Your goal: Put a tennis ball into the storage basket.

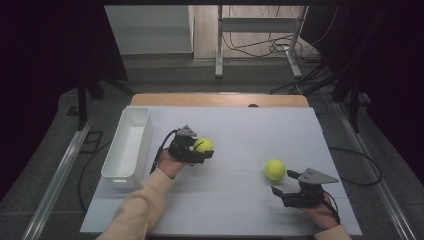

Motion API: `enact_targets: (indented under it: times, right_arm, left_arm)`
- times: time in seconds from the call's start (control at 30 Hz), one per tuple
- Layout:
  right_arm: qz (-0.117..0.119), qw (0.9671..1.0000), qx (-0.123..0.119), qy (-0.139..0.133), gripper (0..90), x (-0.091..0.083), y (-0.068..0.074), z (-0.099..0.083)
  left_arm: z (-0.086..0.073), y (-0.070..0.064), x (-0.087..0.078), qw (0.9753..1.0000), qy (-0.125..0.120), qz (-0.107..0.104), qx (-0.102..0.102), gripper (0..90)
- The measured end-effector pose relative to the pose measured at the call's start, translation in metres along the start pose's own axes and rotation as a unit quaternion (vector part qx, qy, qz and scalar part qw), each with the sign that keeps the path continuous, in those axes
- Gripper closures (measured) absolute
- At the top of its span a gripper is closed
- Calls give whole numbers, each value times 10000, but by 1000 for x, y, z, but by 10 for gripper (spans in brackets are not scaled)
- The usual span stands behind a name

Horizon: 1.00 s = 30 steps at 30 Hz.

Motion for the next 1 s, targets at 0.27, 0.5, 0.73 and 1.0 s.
enact_targets:
  times: [0.27,0.5,0.73,1.0]
  right_arm:
    - [-10,10000,-16,8,140,0,0,0]
    - [-11,10000,-18,10,140,0,0,0]
    - [6,10000,-14,2,140,0,0,0]
    - [4,10000,-12,-2,140,0,0,0]
  left_arm:
    - [8,-1,-11,9999,-118,86,26,264]
    - [15,0,-22,9996,-251,115,51,264]
    - [19,7,-37,9989,-429,201,-3,264]
    - [25,7,-48,9983,-536,209,43,264]
Point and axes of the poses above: each handheld gripper's, and its own axes: x roughly forward along the jaws, z roughly out of its top, y roughly to its left, the point moved 10 cm from there along x, roughly forward along the jaws, and after that the axes turned 10 degrees about x, right-handed, at the moved point
